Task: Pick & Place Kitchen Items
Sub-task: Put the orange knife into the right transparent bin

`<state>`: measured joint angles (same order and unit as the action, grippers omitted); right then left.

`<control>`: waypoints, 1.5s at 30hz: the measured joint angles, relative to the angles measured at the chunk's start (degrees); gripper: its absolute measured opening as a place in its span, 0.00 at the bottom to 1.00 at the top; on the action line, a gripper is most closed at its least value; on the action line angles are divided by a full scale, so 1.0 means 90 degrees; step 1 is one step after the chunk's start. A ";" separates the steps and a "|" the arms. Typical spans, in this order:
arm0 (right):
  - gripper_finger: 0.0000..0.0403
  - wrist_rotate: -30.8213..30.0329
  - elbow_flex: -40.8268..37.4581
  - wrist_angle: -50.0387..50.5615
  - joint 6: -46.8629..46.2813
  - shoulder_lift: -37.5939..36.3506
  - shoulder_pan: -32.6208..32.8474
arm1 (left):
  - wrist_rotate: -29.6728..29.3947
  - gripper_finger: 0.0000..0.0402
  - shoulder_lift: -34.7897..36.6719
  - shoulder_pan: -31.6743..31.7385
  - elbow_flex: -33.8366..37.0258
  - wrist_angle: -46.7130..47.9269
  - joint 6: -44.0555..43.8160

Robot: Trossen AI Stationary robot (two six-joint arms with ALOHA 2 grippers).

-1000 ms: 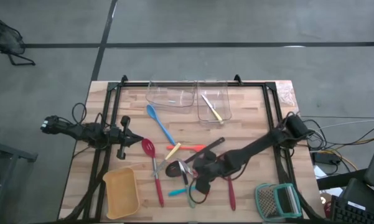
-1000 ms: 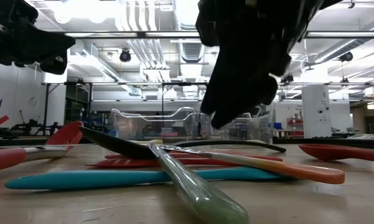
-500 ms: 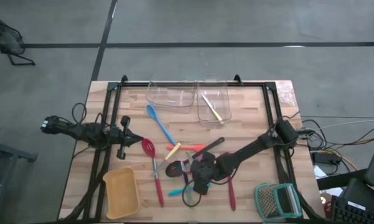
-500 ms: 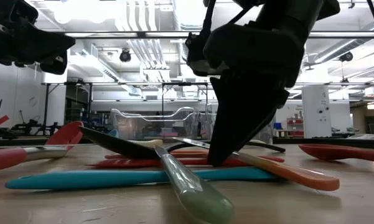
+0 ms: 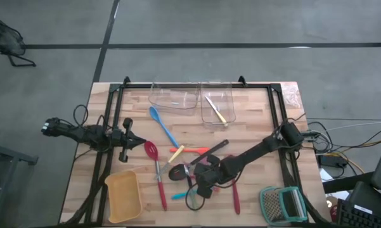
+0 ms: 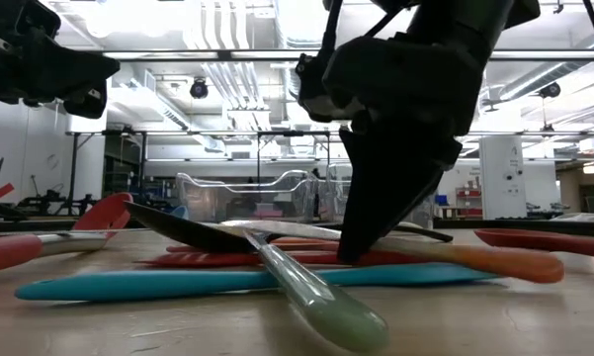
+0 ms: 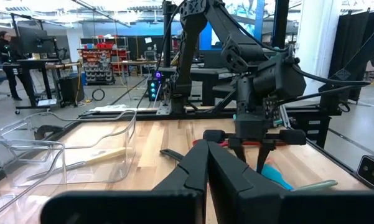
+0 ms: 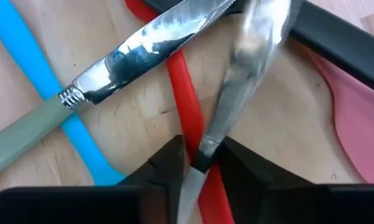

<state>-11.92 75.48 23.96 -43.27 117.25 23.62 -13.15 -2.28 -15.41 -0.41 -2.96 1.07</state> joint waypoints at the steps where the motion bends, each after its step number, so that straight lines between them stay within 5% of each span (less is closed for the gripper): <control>1: 0.16 0.0002 0.0012 0.0005 0.0001 0.0000 0.0000 | 0.0000 0.03 0.0000 0.0001 0.0001 0.0000 -0.0001; 6: 0.07 -0.0002 0.0027 0.0005 0.0035 -0.0049 -0.0003 | 0.0000 0.03 0.0000 0.0000 0.0000 0.0000 -0.0001; 13: 0.08 -0.0032 0.0027 0.0417 -0.0052 -0.0260 -0.0072 | 0.0000 0.03 0.0000 0.0001 0.0000 0.0000 0.0000; 45: 0.09 -0.2217 0.0017 0.1680 0.0450 -0.2333 -0.0789 | 0.0000 0.03 -0.0029 0.0000 0.0001 0.0000 0.0001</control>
<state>-31.87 75.64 39.09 -39.22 96.26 16.52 -13.15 -2.55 -15.41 -0.40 -2.96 1.08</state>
